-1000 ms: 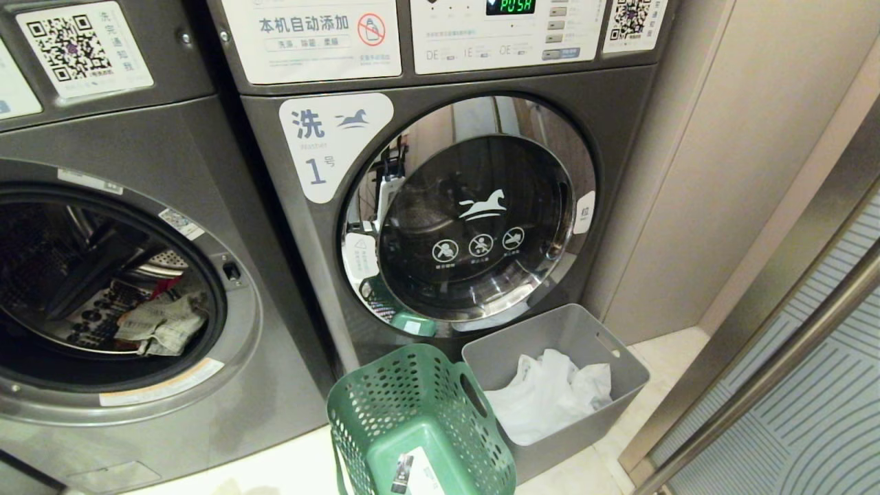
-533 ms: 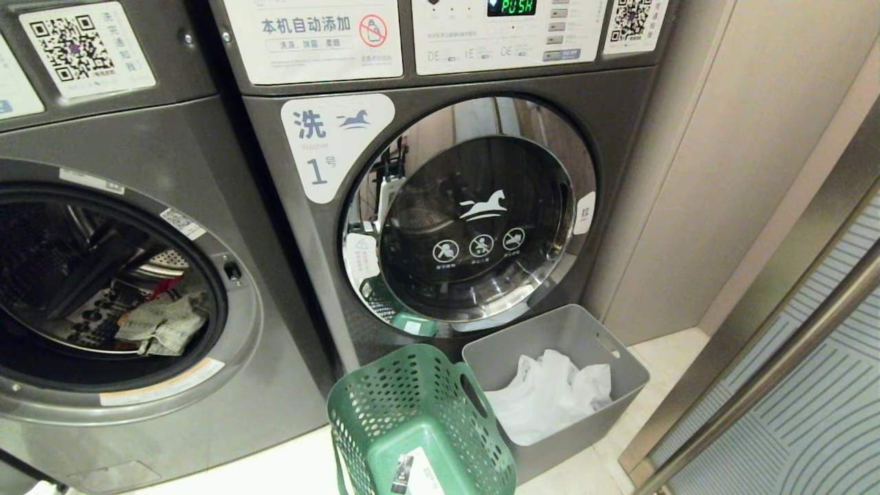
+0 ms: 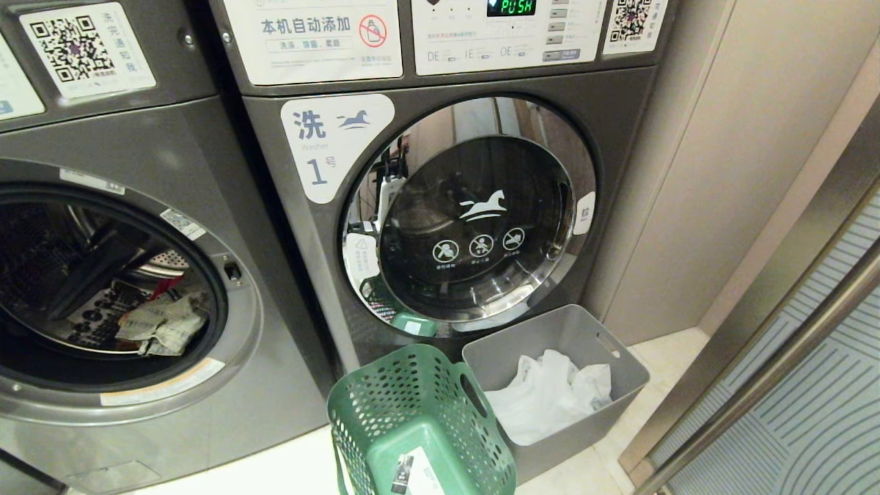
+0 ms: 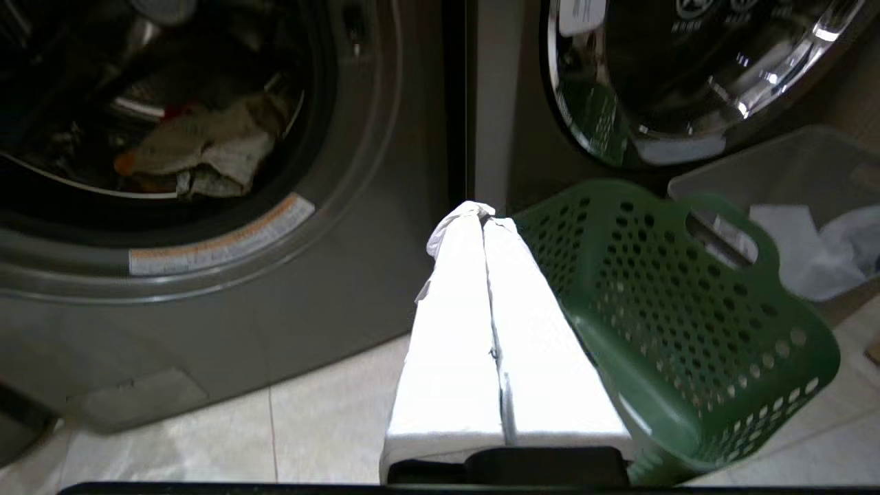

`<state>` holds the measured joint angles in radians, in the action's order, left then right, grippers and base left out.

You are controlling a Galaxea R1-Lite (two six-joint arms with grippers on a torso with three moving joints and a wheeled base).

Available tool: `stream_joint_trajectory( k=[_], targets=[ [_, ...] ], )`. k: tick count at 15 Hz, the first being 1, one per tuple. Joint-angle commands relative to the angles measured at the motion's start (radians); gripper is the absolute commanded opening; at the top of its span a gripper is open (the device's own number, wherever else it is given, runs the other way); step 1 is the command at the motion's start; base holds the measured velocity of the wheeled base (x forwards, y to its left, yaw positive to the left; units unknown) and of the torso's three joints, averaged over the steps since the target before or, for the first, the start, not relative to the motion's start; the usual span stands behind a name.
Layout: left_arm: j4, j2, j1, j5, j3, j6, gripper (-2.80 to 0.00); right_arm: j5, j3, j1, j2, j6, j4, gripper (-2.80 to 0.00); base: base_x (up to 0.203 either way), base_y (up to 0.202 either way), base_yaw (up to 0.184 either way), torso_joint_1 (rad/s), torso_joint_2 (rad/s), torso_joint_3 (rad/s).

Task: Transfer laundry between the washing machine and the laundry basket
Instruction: Pick a cloth and place it into the basket

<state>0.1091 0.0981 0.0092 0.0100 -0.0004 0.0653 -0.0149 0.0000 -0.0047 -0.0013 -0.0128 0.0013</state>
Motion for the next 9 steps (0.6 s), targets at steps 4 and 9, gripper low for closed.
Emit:
stream_joint_trajectory(
  k=[4, 9],
  targets=[
    [0.001, -0.098, -0.008, -0.001, 0.040, -0.012, -2.80, 0.000, 0.000, 0.000, 0.001, 0.000, -0.001, -2.80, 0.000, 0.000, 0.000, 0.000, 0.00, 0.000],
    [0.000, -0.098, -0.008, 0.005, 0.040, -0.009, -2.80, 0.000, 0.000, 0.000, 0.001, 0.000, -0.001, -2.80, 0.000, 0.000, 0.000, 0.000, 0.00, 0.000]
  ],
)
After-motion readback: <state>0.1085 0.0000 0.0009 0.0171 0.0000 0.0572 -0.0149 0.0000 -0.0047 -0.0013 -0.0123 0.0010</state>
